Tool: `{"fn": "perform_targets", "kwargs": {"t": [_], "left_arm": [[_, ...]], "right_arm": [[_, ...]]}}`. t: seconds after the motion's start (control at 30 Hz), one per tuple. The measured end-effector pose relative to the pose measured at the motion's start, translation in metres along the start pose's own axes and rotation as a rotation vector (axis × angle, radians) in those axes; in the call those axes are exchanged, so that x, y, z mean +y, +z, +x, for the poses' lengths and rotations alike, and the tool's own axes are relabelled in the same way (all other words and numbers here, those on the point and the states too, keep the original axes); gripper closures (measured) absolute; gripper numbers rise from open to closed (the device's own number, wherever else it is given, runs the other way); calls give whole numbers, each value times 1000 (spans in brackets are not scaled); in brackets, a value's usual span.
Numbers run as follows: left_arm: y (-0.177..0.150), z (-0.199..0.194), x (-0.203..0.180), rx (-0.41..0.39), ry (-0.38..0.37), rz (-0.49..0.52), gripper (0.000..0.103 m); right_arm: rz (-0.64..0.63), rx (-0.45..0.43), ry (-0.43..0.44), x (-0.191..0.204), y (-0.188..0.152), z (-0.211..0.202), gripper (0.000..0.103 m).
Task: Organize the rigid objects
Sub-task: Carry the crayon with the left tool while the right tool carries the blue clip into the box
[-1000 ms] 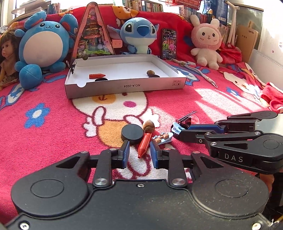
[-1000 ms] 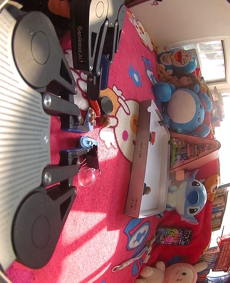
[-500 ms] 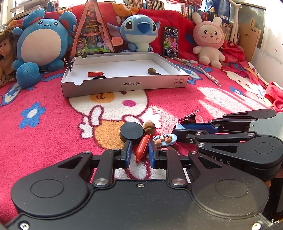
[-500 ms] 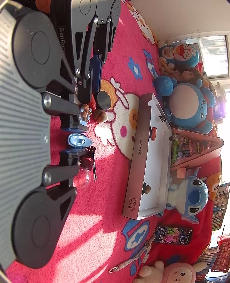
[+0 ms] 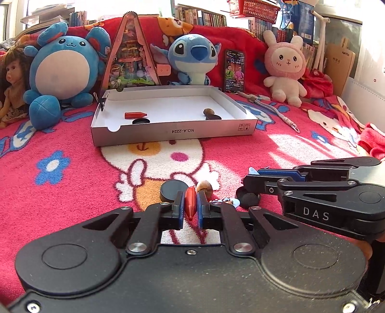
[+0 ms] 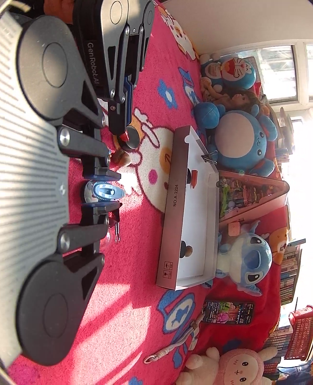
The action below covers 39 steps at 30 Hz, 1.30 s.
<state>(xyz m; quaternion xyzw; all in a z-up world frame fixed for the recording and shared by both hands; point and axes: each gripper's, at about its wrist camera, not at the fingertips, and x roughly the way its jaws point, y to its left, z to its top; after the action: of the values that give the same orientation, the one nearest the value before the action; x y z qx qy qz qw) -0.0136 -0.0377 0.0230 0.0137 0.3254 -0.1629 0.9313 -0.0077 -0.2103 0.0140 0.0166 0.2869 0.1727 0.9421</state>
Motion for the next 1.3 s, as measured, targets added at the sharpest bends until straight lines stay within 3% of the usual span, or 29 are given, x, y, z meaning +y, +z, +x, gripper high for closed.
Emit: {"fn": "perform_targets", "kwargs": {"t": [0.57,1.0,1.3], "left_arm": [[46,13,24,-63,36,-53,93],[90,46,52,-96,71,-117,93],[134,98,73,-29,99,-156,93]], "right_arm": [[149,-26,-76,-36,31,15,82],[164,-48,-119,-62,73,45,82],[229,1,-136,-91,111,86,82]]}}
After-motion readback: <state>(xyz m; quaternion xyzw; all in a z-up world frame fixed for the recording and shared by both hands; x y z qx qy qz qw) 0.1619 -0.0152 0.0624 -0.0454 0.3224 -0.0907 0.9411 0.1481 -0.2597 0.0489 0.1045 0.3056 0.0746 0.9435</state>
